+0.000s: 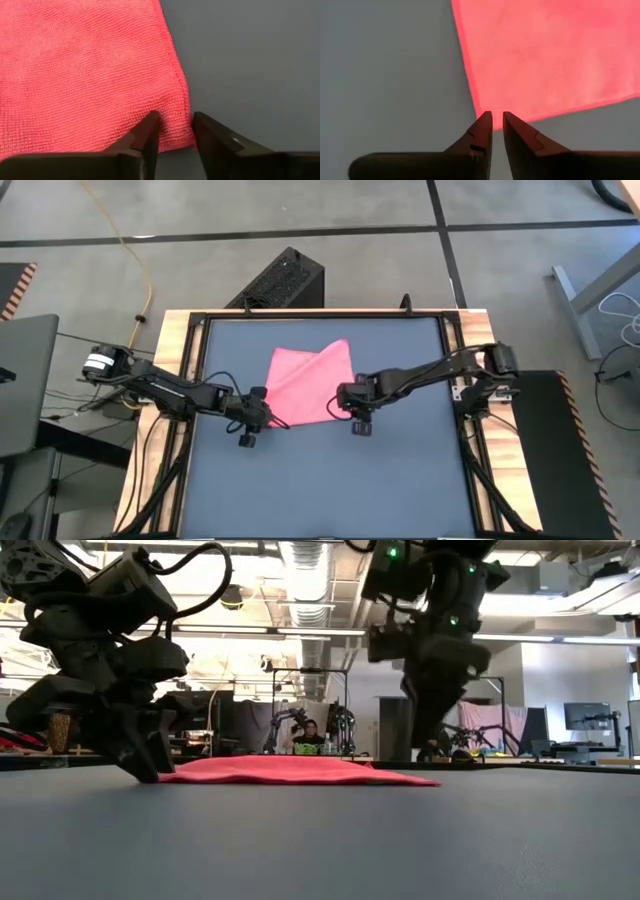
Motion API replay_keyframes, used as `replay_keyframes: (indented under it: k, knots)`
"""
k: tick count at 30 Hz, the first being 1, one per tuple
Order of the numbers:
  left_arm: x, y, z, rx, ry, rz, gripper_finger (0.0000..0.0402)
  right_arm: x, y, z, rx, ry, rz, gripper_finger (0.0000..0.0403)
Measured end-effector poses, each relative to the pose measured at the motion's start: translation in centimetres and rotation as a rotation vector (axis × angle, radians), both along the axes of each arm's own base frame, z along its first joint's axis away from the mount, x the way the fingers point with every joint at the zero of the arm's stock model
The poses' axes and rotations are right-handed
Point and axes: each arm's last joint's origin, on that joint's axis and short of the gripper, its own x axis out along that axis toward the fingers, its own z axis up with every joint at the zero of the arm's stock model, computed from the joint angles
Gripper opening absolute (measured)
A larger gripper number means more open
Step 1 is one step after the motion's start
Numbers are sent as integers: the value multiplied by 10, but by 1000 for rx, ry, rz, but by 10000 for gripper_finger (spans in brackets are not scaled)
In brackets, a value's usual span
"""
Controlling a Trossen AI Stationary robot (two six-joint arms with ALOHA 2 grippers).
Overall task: Roll towel into tight, uniform cylinder
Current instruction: Roll the red towel
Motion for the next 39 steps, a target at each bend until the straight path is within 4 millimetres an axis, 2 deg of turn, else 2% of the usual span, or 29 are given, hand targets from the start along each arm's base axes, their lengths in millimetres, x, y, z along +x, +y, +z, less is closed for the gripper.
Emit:
replay_keyframes:
  k: [4, 8, 16, 21, 31, 35, 39]
  knots:
    - [0, 0, 0, 11, -1, 2, 45, 3, 4, -3, -7, -5, 33, 80]
    - [0, 1, 0, 16, 1, 6, 6, 3, 3, -4, -3, -6, 51, 112]
    - [0, 1, 0, 17, 2, 3, 2, 4, -8, -3, 116, -8, 15, 218]
    - [0, 1, 0, 15, 2, 1, 1, 4, -3, -7, 77, -13, 19, 238]
    - [-1, 0, -1, 17, 4, -11, 0, -16, -1, -48, 68, -58, -46, 190]
    - [-1, 0, -1, 17, 4, -12, 0, -22, 1, -56, 49, -48, -72, 129]
    - [-1, 0, 0, -1, 0, -24, 0, -23, 3, -56, 40, -36, -71, 33]
